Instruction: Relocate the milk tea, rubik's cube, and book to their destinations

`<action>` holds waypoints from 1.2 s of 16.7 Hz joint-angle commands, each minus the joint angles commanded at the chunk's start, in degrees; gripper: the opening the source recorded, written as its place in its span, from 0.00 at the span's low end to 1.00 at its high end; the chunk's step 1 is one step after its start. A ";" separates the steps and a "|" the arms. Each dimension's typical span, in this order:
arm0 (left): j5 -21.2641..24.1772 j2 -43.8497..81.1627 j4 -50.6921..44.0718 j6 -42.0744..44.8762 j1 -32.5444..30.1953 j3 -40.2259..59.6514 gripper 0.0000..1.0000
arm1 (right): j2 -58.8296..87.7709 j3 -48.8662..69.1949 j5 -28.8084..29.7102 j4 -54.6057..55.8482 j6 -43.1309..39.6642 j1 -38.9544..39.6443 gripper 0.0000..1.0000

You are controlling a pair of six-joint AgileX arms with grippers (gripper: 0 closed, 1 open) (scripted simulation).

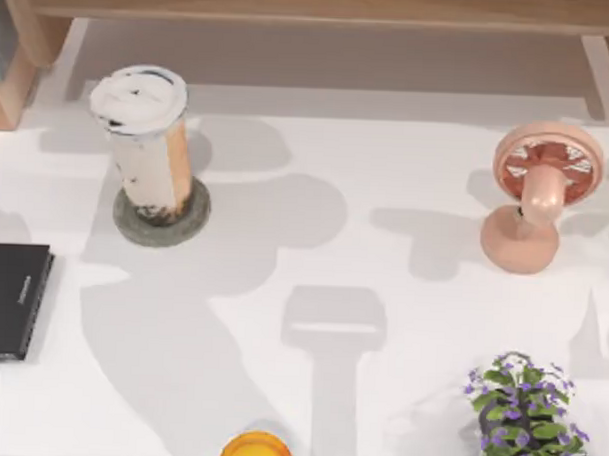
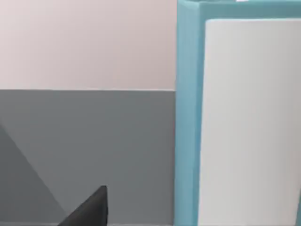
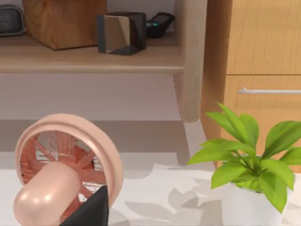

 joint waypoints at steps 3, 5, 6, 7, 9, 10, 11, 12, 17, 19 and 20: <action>1.44 1.12 -0.67 -0.14 0.13 -0.92 1.00 | 0.00 0.00 0.00 0.00 0.00 0.00 1.00; 1.44 1.12 -0.67 -0.14 0.13 -0.92 1.00 | 0.00 0.00 0.00 0.00 0.00 0.00 1.00; 1.33 0.99 -0.56 -0.09 -0.16 -0.80 1.00 | 0.00 0.00 0.00 0.00 0.00 0.00 1.00; 1.29 1.06 -0.73 -0.10 -0.20 -0.67 1.00 | 0.00 0.00 0.00 0.00 0.00 0.00 1.00; 0.89 1.44 -2.02 -0.19 -0.35 0.75 1.00 | 0.00 0.00 0.00 0.00 0.00 0.00 1.00; 0.70 1.78 -2.82 -0.23 -0.42 1.94 1.00 | 0.00 0.00 0.00 0.00 0.00 0.00 1.00; 0.63 2.47 -3.56 -0.27 -0.48 3.37 1.00 | 0.00 0.00 0.00 0.00 0.00 0.00 1.00; 0.58 3.43 -4.06 -0.26 -0.55 4.83 1.00 | 0.00 0.00 0.00 0.00 0.00 0.00 1.00; 0.23 6.92 -3.38 -0.19 -1.17 7.62 1.00 | 0.00 0.00 0.00 0.00 0.00 0.00 1.00; 0.23 6.92 -3.38 -0.19 -1.17 7.62 1.00 | 0.00 0.00 0.00 0.00 0.00 0.00 1.00; 0.23 6.92 -3.38 -0.19 -1.17 7.62 1.00 | 0.00 0.00 0.00 0.00 0.00 0.00 1.00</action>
